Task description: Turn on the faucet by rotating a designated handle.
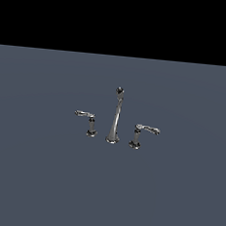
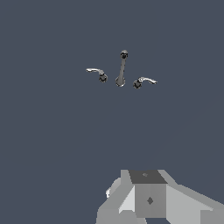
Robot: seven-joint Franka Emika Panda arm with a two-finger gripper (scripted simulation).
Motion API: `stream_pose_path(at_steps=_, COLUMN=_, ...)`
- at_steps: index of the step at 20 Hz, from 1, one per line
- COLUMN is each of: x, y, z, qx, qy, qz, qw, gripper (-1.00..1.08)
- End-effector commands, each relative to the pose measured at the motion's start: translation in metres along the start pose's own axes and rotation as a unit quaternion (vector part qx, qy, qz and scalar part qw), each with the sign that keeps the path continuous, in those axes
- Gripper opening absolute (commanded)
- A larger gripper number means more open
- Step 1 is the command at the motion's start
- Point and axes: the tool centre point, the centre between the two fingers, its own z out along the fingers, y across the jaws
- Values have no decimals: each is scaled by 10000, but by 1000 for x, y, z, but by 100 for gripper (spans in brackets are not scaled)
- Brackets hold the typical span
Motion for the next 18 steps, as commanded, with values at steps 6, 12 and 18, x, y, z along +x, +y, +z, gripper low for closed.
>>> stream_pose_path(at_steps=6, x=21, y=-6, z=31, qx=-16, qy=5, qz=681, qw=9977, gripper=-100)
stream_pose_path(at_steps=12, x=46, y=-9, z=67, qx=-34, qy=14, qz=1481, qw=9890, gripper=-100)
stream_pose_path(at_steps=18, x=74, y=-8, z=105, qx=-52, qy=23, qz=2303, qw=9731, gripper=-100)
